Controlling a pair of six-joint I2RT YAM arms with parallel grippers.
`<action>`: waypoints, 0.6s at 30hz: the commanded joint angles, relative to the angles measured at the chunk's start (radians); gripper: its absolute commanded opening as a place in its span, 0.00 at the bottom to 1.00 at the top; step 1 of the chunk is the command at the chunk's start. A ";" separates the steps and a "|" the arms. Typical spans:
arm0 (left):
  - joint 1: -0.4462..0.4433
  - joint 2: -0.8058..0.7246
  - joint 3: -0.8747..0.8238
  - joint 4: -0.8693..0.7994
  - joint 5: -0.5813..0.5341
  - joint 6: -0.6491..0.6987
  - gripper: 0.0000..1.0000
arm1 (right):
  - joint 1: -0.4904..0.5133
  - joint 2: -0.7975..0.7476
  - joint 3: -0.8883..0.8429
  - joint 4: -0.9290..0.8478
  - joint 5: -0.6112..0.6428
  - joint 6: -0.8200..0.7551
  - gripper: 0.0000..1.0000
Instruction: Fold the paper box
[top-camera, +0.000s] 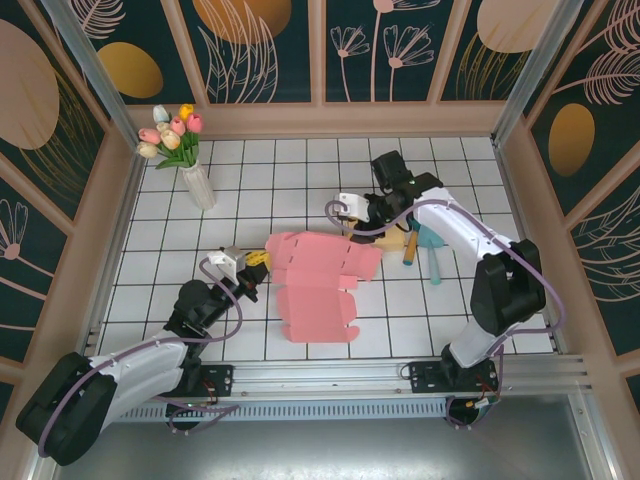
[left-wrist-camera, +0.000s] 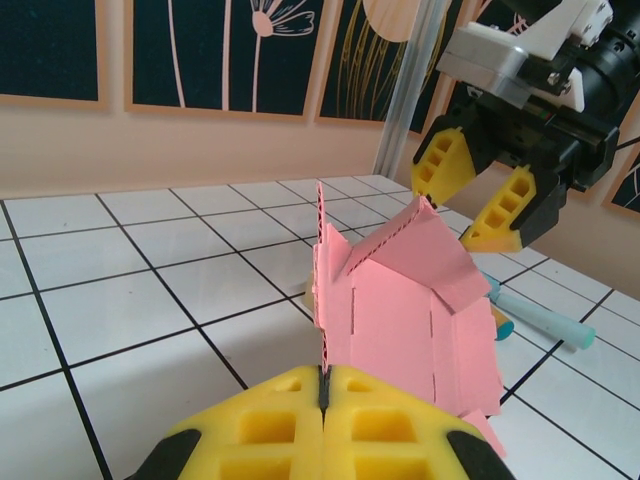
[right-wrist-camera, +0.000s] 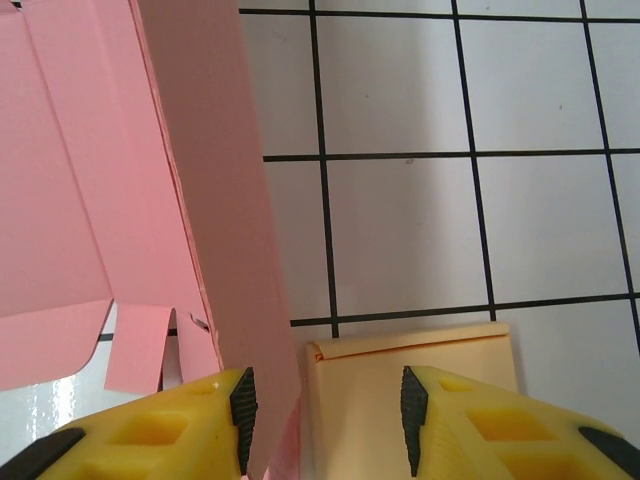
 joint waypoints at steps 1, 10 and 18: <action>-0.009 0.001 0.026 0.043 0.005 0.017 0.00 | 0.005 -0.046 0.042 -0.083 0.023 -0.038 0.46; -0.009 0.008 0.027 0.043 0.020 0.016 0.00 | 0.010 -0.121 -0.013 -0.047 0.019 -0.049 0.48; -0.009 0.012 0.031 0.042 0.015 0.018 0.00 | 0.015 -0.088 -0.061 -0.026 -0.010 -0.049 0.47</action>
